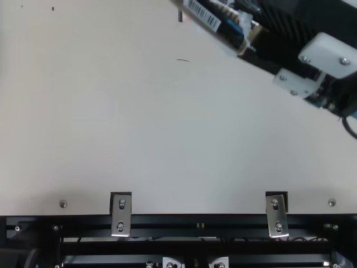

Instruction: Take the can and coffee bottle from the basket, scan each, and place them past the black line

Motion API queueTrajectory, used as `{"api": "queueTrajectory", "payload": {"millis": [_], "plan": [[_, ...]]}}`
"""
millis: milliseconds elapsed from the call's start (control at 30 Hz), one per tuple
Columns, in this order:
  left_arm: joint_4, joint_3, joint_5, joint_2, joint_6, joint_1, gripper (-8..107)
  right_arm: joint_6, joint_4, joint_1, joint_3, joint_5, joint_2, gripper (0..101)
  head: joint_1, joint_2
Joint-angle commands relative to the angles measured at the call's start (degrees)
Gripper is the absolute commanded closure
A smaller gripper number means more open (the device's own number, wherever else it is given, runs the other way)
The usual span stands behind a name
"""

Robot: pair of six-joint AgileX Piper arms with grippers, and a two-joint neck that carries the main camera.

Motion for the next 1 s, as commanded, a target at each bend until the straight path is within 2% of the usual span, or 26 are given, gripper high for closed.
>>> {"api": "queueTrajectory", "payload": {"millis": [0,167,433,733,767,833,967], "plan": [[0.0,0.0,0.0,0.0,0.0,0.0,9,-0.8,-5.3,-0.2,-0.3,-1.1,0.1,101,-0.8,-0.5],[0.8,0.0,0.2,0.0,0.0,0.2,9,-4.5,-16.1,0.1,-1.1,-5.0,-0.1,101,-0.8,-0.5],[0.8,0.0,0.2,0.0,0.0,0.2,9,-10.6,-33.6,4.1,0.2,-14.0,-1.4,101,-0.8,-0.5],[0.8,0.0,0.2,0.0,0.0,0.2,9,-11.3,-50.0,8.8,3.1,-22.1,-2.2,101,-0.8,-0.5],[0.8,0.0,0.2,0.0,0.0,0.2,9,-11.7,-44.1,8.4,2.9,-20.5,-2.1,101,-0.8,-0.5],[0.8,0.0,0.2,0.0,0.0,0.2,9,-11.6,-47.6,8.8,3.2,-21.4,-2.3,101,-0.8,-0.5],[0.8,0.0,0.2,0.0,0.0,0.2,9,-11.6,-50.0,8.8,3.2,-21.9,-2.3,101,-0.8,-0.5]]}}
